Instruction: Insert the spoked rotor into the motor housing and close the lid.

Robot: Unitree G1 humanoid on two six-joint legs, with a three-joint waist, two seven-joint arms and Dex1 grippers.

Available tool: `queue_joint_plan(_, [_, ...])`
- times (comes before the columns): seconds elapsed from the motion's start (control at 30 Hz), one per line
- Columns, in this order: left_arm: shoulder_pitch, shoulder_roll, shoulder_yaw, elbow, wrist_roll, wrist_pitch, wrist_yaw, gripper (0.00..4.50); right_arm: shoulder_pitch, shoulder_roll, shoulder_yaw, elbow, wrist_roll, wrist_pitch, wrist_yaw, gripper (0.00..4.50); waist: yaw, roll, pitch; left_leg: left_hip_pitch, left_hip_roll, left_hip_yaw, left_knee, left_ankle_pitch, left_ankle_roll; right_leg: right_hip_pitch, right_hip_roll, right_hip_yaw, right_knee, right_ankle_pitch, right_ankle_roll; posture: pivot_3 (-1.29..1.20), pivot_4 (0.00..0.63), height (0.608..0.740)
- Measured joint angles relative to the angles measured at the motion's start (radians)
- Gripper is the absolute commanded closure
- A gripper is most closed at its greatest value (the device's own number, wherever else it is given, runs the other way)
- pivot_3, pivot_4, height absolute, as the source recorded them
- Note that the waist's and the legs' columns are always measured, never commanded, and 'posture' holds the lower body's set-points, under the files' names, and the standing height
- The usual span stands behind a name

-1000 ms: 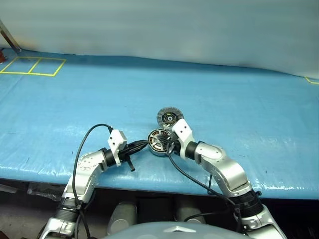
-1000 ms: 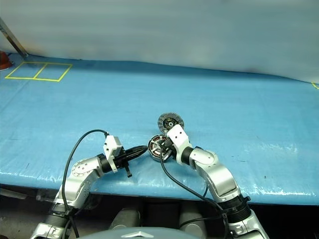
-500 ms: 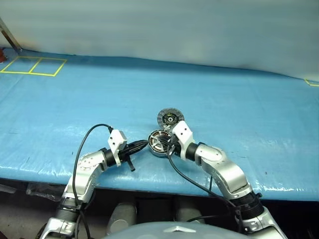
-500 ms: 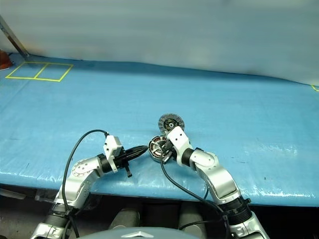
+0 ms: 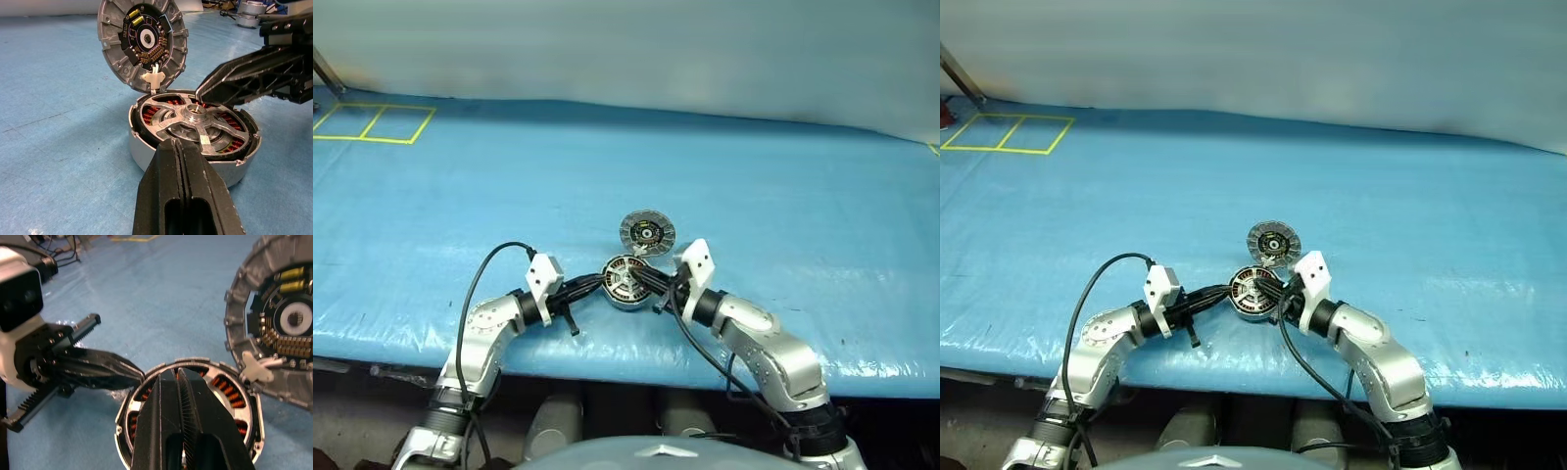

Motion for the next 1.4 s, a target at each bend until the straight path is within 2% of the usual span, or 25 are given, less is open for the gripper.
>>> queue_joint_plan(0.17, [-0.001, -0.001, 0.0, 0.0, 0.0, 0.0, -0.001, 4.5, -0.004, -0.024, -0.076, -0.026, 0.022, 0.0, -0.026, 4.36, 0.001, -0.003, 0.003, 0.0, 0.0, 0.0, 0.001, 0.0, 0.0, 0.001, 0.0, 0.0, 0.0, 0.0, 0.0, 0.0, 0.15, 0.74])
queue_joint_plan(0.4, [0.003, -0.001, 0.001, 0.0, 0.0, -0.004, -0.001, 4.5, -0.001, -0.151, -0.16, 0.048, -0.057, 0.072, -0.125, 4.36, 0.002, -0.003, 0.003, 0.0, 0.0, 0.0, 0.001, 0.0, 0.0, 0.001, 0.0, 0.0, 0.0, 0.0, 0.0, 0.0, 0.15, 0.74])
queue_joint_plan(0.63, [0.009, -0.001, 0.003, 0.0, -0.002, -0.007, 0.0, 4.5, -0.098, -0.115, -0.171, 0.21, -0.119, 0.081, -0.197, 4.36, -0.002, -0.002, 0.003, 0.002, 0.0, 0.002, 0.002, 0.0, 0.0, 0.003, 0.0, 0.001, 0.0, 0.0, 0.0, 0.0, 0.15, 0.74])
queue_joint_plan(0.93, [0.052, 0.005, 0.008, -0.015, -0.031, -0.029, -0.006, 4.5, -0.313, -0.045, -0.163, 0.396, -0.08, 0.019, -0.093, 4.36, -0.009, -0.001, 0.004, 0.002, 0.0, 0.0, 0.001, 0.0, 0.0, 0.002, 0.001, 0.001, 0.001, 0.0, 0.0, 0.0, 0.15, 0.74])
queue_joint_plan(1.17, [0.087, 0.017, 0.023, -0.036, -0.039, -0.054, -0.024, 4.5, -0.344, -0.026, -0.158, 0.4, 0.02, 0.051, 0.027, 4.36, -0.011, -0.001, 0.004, 0.002, 0.0, 0.0, 0.002, 0.0, 0.0, 0.003, 0.001, 0.001, 0.001, 0.0, 0.0, 0.0, 0.15, 0.74])
queue_joint_plan(1.4, [0.089, 0.022, 0.025, -0.037, -0.046, -0.056, -0.037, 4.5, -0.323, -0.032, -0.107, 0.264, 0.082, 0.093, 0.109, 4.36, -0.015, 0.001, 0.005, 0.002, 0.0, 0.0, 0.002, 0.0, 0.0, 0.003, 0.001, 0.001, 0.002, 0.0, 0.0, 0.0, 0.15, 0.74])
